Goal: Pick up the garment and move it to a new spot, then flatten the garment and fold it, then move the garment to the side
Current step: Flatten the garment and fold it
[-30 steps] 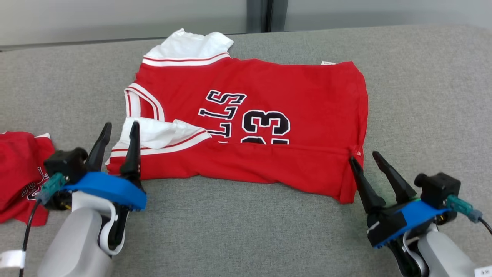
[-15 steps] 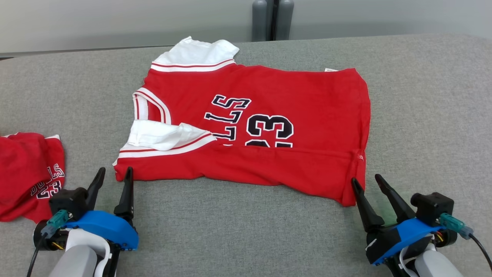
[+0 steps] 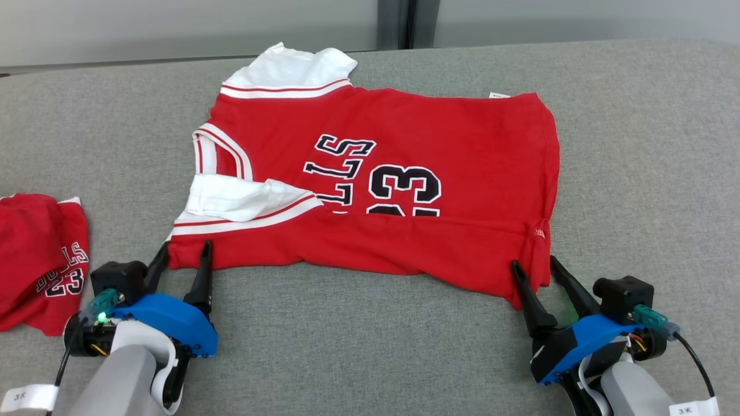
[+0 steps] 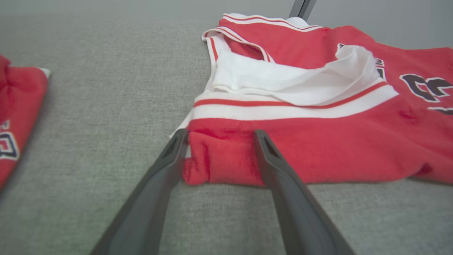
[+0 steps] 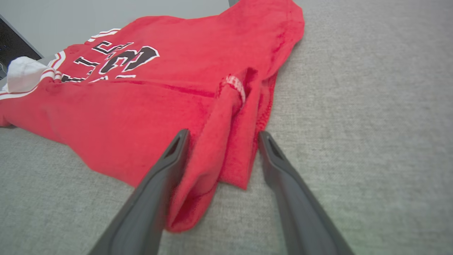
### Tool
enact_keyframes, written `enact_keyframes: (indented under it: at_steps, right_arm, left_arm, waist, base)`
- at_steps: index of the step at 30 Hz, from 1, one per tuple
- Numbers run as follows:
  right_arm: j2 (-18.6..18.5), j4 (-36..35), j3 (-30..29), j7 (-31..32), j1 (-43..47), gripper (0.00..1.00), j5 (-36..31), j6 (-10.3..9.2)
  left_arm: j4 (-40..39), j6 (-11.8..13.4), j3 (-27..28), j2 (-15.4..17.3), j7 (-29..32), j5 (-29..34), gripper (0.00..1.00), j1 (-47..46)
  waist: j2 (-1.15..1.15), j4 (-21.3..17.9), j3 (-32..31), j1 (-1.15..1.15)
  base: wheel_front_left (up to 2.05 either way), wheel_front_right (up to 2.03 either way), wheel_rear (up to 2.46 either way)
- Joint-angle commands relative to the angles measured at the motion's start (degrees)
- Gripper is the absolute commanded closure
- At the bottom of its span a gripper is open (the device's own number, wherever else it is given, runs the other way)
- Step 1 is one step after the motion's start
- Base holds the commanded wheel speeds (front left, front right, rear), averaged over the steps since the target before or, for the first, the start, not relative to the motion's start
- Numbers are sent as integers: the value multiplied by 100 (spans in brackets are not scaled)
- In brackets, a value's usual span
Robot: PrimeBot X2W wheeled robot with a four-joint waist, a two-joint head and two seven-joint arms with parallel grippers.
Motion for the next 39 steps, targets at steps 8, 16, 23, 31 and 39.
enact_keyframes:
  at_steps: [8,16,23,31,39]
  right_arm:
    - [178,293,5,-106,-191,100,31,3]
    - [-84,151,-178,-194,89,100,60,2]
    - [-366,-321,-172,-197,657,100,104,2]
    - [-507,-940,-275,27,1485,100,85,2]
    - [-431,-1676,-648,498,2339,100,27,3]
  left_arm:
    - [502,-58,-141,-68,-17,-122,100,-277]
    - [90,-79,-195,-234,-128,-262,100,140]
    - [-927,72,48,-179,-134,-117,100,1124]
    - [-1954,383,124,-189,-132,-27,100,2162]
    - [-2716,701,57,-104,97,-75,100,2932]
  waist:
    - [0,-32,14,0]
    - [0,46,-395,0]
    - [0,190,-787,0]
    - [0,402,-1082,0]
    - [0,531,-1196,0]
  base:
    - [0,0,0]
    - [0,0,0]
    - [0,0,0]
    - [0,0,0]
    - [0,0,0]
